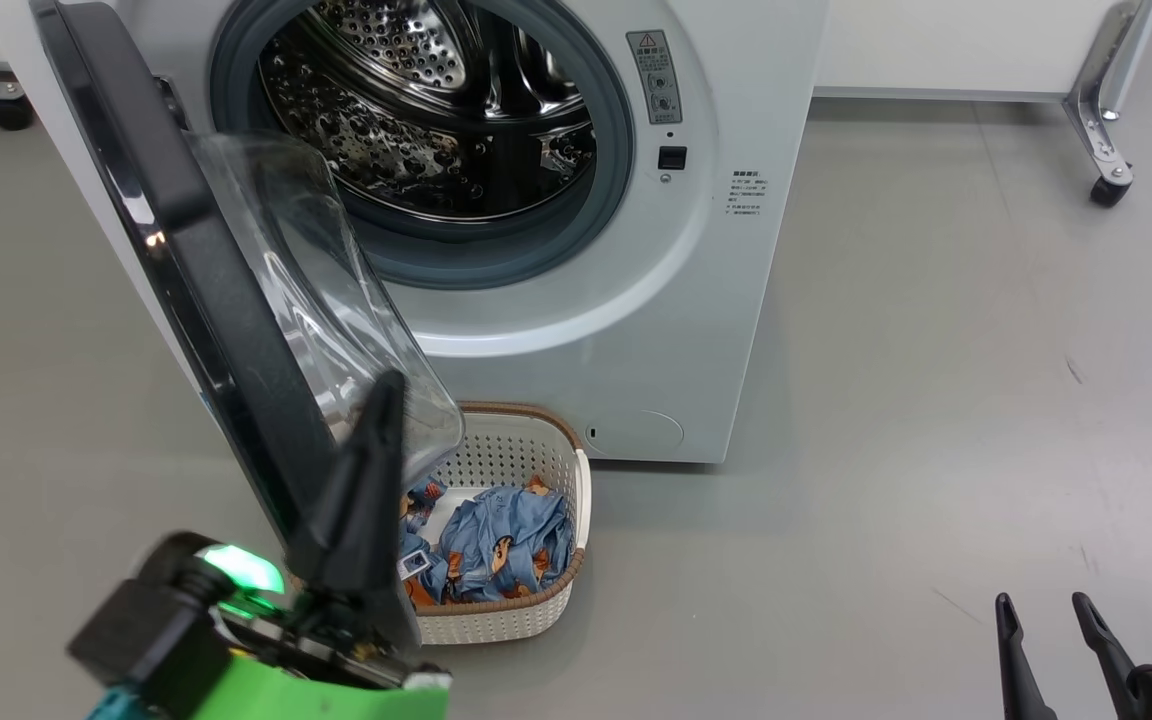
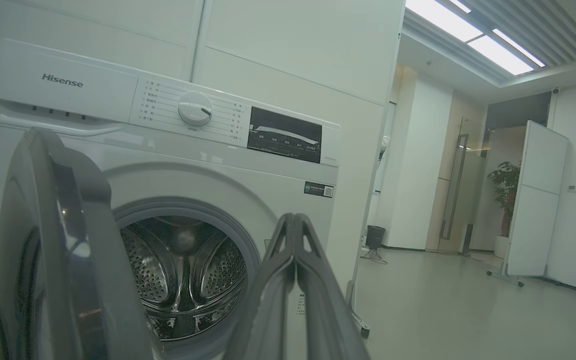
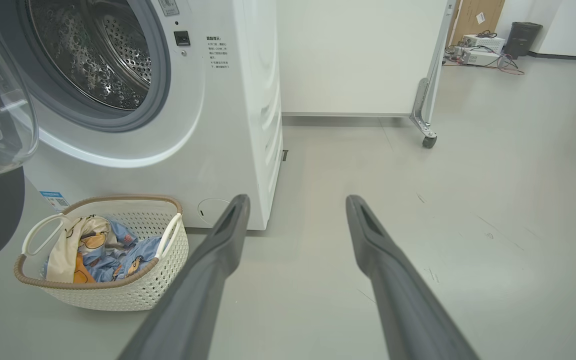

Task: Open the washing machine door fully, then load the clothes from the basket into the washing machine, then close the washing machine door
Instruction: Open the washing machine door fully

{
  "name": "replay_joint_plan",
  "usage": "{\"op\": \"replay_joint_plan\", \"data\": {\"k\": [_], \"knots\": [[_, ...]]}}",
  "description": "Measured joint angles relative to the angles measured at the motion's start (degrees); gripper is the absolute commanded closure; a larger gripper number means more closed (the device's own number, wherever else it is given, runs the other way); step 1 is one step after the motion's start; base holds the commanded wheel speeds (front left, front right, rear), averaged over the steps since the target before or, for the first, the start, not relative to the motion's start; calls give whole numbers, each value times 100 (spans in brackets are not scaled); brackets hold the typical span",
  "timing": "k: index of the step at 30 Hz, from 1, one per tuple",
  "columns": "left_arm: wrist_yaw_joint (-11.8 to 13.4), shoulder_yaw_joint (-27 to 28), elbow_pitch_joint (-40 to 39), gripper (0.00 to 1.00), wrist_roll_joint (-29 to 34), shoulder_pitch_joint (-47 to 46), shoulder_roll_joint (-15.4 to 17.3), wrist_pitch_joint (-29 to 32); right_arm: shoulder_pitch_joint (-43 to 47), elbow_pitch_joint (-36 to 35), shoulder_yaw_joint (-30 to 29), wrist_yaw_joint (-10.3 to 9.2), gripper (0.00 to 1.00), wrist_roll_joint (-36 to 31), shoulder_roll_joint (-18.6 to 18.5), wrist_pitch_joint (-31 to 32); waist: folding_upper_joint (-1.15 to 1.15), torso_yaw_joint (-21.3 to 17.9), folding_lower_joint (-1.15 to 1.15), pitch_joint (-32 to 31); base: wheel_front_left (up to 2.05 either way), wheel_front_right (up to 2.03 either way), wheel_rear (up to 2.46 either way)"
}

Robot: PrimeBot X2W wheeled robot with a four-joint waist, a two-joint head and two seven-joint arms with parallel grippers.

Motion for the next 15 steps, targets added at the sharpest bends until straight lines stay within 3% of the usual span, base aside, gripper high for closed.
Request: {"op": "replay_joint_plan", "data": {"k": [6, 15], "knots": [[71, -221, 489, 100, -178, 365, 18, 458, -6, 2, 20, 55, 0, -94, 69, 0, 0, -43, 0, 52, 0, 0, 0], [583, -208, 910, 100, 103, 478, 26, 770, -10, 2, -133, 103, 0, -148, 119, 0, 0, -145, 0, 180, 0, 0, 0]]}}
